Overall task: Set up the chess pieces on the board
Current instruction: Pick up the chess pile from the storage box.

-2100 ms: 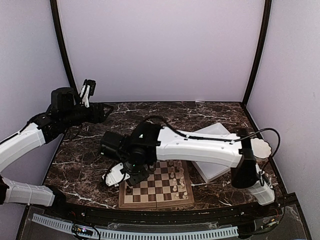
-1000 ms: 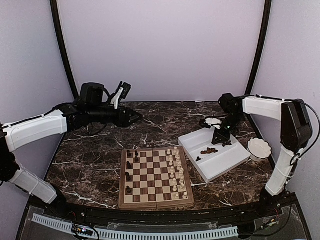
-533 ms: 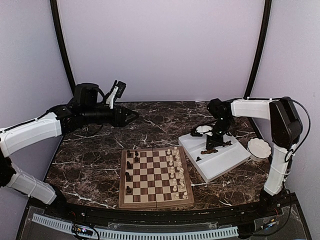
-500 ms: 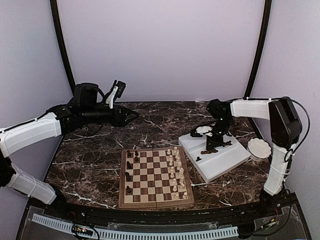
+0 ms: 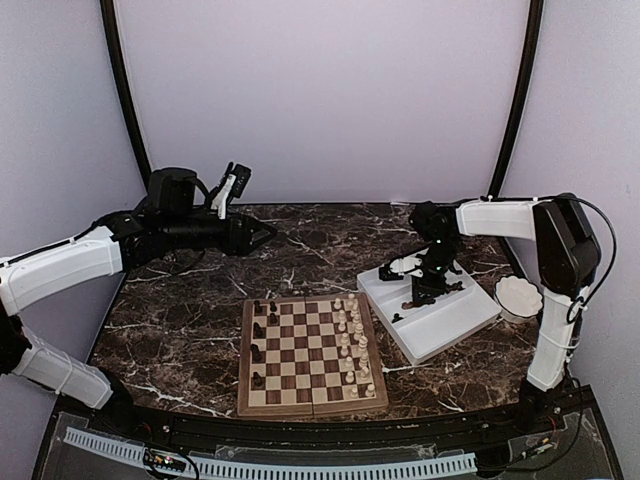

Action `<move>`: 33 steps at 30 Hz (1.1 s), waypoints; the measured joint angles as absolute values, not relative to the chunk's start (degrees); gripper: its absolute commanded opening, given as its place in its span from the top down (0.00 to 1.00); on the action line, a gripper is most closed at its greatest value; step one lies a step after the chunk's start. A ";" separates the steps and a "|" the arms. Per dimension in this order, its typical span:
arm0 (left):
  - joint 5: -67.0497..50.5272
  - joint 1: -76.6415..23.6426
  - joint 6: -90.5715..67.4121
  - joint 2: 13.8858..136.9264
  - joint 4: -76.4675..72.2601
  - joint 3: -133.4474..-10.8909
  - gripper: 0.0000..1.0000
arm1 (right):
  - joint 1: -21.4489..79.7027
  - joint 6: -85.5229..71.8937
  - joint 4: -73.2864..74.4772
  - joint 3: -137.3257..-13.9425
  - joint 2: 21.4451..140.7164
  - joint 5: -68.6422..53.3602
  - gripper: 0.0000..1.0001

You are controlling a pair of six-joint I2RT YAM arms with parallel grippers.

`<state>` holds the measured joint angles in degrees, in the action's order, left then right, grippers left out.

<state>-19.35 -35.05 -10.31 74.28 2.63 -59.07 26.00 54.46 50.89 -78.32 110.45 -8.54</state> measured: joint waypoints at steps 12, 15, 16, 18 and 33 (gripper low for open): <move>-19.09 -35.05 -10.31 74.28 2.04 -58.00 0.44 | 26.26 56.62 53.69 -79.00 110.45 -6.46 0.74; -19.05 -35.05 -10.33 74.28 2.00 -57.76 0.44 | 26.26 56.82 53.82 -79.00 110.74 -6.13 0.70; -19.05 -35.05 -10.33 74.28 1.93 -57.76 0.44 | 26.26 56.90 53.82 -78.98 110.96 -6.07 0.69; -19.05 -35.05 -10.31 74.28 1.80 -57.76 0.44 | 26.26 57.01 53.76 -78.91 111.70 -5.91 0.67; -20.43 -35.88 -15.07 83.77 -4.58 -61.93 0.44 | 26.24 55.40 49.71 -75.33 110.24 -6.81 0.94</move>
